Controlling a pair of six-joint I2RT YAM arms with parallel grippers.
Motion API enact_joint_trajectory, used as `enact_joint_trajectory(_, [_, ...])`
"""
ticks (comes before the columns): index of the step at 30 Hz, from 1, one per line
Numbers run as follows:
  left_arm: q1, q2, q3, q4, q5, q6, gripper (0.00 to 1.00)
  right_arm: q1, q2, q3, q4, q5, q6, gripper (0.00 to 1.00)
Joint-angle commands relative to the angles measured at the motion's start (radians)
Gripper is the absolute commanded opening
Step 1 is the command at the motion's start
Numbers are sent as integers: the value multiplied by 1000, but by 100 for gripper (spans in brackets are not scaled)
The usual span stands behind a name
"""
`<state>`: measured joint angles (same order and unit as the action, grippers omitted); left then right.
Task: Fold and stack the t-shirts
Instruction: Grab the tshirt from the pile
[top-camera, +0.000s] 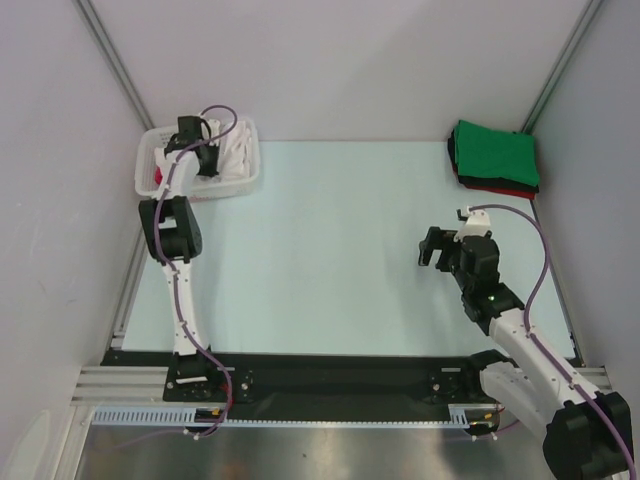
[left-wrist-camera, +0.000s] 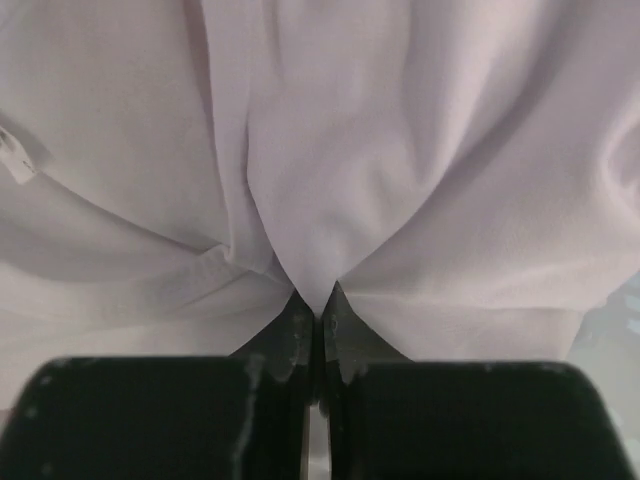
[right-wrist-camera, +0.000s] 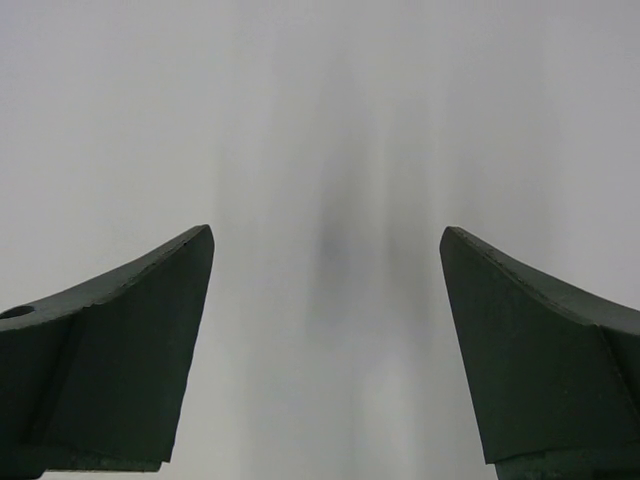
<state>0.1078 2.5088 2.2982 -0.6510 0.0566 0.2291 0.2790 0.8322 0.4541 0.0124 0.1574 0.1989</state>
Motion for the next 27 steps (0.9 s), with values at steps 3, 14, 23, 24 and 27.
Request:
enact_joint_trajectory(3, [-2,-140,-74,65,45,-20,0,19,25,77,9,24,-24,100])
enact_joint_trajectory(14, [-2,-579,-138,-51,129,53,0,60,-4,106,9,30,-18,100])
enact_joint_trajectory(23, [-2,-951,-195,-294,605,211,0,75,-77,213,6,-150,68,100])
enact_joint_trajectory(24, [-5,-1029,-247,-308,655,235,0,80,-82,231,4,-192,74,100])
enact_joint_trajectory(27, [-14,-1183,-377,-364,808,375,0,86,-91,247,-2,-245,85,100])
